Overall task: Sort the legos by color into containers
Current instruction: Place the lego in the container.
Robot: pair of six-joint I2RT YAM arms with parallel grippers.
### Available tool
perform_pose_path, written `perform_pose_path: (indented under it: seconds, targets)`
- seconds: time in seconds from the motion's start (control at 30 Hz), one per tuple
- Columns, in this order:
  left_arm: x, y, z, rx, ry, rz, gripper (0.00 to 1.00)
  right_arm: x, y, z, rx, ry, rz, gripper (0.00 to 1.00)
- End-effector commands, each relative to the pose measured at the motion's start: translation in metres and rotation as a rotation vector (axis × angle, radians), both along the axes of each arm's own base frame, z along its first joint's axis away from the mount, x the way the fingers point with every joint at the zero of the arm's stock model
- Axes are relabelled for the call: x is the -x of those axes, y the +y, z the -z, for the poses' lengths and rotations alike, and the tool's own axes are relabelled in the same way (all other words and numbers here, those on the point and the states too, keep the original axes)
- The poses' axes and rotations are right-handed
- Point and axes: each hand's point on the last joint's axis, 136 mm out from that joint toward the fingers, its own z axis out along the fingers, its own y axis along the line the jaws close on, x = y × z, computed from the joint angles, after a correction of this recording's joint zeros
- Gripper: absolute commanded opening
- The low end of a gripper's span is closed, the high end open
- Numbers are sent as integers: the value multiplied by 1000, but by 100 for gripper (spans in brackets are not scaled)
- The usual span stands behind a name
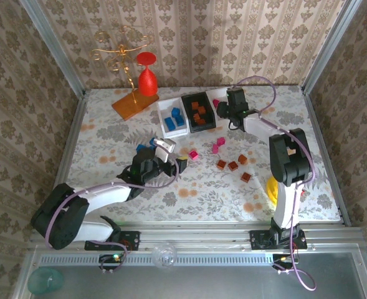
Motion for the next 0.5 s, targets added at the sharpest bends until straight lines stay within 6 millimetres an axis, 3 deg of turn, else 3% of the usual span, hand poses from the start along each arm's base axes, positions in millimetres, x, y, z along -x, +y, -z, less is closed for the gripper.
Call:
perform_pose_path:
  seconds: [0.0,0.23,0.33,0.47]
  targets:
    - [-4,2,-19,22,-110,-22,81,-22,-4,4,-17,-2,37,34]
    - [-5,12,-27,45,-210,-79,83,-46,2,28,-7,49,21,36]
    - [-6,14,-26,30,-209,-92,83,-52,2,33,9,69,19,43]
    - [-9,16,-23,14,-199,-105,84,-54,6,17,4,62,-9,55]
